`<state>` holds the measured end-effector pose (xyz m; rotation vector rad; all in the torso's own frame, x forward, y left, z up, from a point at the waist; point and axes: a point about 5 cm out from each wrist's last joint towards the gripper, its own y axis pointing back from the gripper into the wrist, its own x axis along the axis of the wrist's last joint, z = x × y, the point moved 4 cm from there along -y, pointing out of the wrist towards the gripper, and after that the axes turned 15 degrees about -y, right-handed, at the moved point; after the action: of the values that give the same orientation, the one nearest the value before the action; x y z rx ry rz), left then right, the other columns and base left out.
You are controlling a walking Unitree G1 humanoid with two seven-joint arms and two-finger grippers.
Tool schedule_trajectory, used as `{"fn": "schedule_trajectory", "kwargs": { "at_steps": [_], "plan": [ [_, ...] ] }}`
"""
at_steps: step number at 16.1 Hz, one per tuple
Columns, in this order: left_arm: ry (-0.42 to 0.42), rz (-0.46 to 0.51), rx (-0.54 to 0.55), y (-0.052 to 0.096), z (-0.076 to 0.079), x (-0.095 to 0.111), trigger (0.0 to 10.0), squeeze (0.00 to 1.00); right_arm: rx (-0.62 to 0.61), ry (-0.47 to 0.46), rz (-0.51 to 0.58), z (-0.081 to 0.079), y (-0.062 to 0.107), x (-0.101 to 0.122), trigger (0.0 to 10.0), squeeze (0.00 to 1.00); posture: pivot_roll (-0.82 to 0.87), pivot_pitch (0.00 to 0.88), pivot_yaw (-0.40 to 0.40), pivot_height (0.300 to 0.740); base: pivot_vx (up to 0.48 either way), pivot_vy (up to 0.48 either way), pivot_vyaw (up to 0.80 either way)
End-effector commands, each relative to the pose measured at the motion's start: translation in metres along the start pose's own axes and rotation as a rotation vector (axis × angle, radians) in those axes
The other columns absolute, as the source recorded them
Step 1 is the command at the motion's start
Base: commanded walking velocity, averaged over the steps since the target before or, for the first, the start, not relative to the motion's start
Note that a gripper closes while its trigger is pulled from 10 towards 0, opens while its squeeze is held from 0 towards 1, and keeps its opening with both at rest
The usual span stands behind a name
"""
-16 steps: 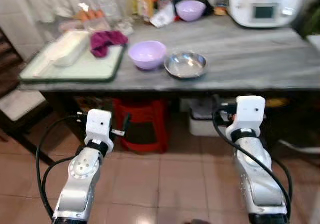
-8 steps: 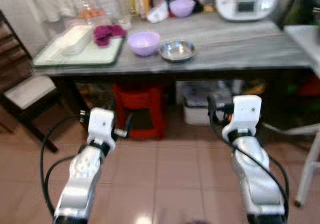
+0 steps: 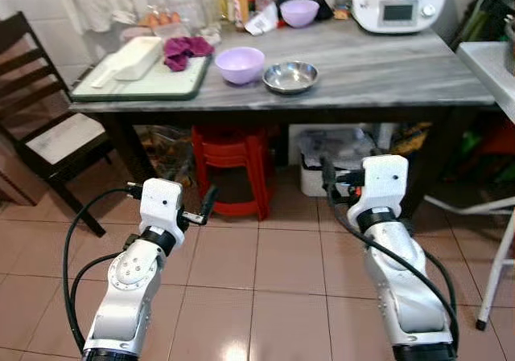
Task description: Setting the table
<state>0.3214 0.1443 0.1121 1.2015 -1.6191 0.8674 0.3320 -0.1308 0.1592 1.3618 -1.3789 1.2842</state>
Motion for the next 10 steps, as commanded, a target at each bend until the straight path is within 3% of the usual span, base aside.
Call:
{"fn": "schedule_trajectory", "kwargs": {
  "at_steps": [1,10],
  "plan": [
    [0.003,0.004,-0.003,0.0003,-0.0016,0.0004,10.0,0.0,0.013,-0.017,-0.009,-0.0048,0.0005,-0.0014,10.0,0.0,-0.17,0.065,0.086,0.74,0.0,-0.345,0.0],
    [0.011,0.002,-0.027,0.0001,-0.0007,0.0008,10.0,0.0,0.007,-0.078,-0.027,-0.0014,0.0015,-0.0034,10.0,0.0,-0.17,0.068,0.102,0.74,0.0,-0.423,0.0]
  ]
}}
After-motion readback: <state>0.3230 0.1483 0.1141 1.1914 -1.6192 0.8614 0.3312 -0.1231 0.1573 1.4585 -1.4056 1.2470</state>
